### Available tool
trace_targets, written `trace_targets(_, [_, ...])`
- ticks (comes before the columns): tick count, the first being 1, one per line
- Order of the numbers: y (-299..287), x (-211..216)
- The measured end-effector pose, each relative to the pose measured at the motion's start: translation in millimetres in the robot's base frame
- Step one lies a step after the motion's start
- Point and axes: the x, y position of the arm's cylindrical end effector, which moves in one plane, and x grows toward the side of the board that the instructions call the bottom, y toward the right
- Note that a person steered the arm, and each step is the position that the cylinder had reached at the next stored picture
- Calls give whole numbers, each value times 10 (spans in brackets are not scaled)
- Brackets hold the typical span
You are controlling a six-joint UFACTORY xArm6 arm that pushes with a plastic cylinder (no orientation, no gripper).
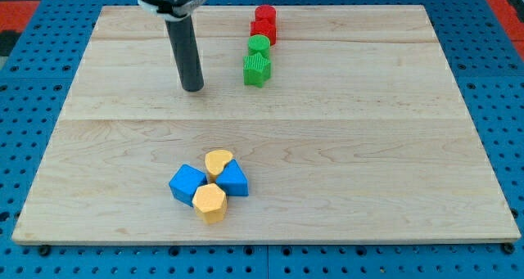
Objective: Separate red blocks from the vertical line
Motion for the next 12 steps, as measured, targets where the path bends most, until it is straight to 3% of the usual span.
trace_targets(4, [448, -1700])
trace_targets(5, [1074, -1650])
trace_targets(8, [2849, -616])
trace_targets(9, [2808, -1362])
trace_targets(10, [2055, -1774])
trace_targets(12, [955, -1520])
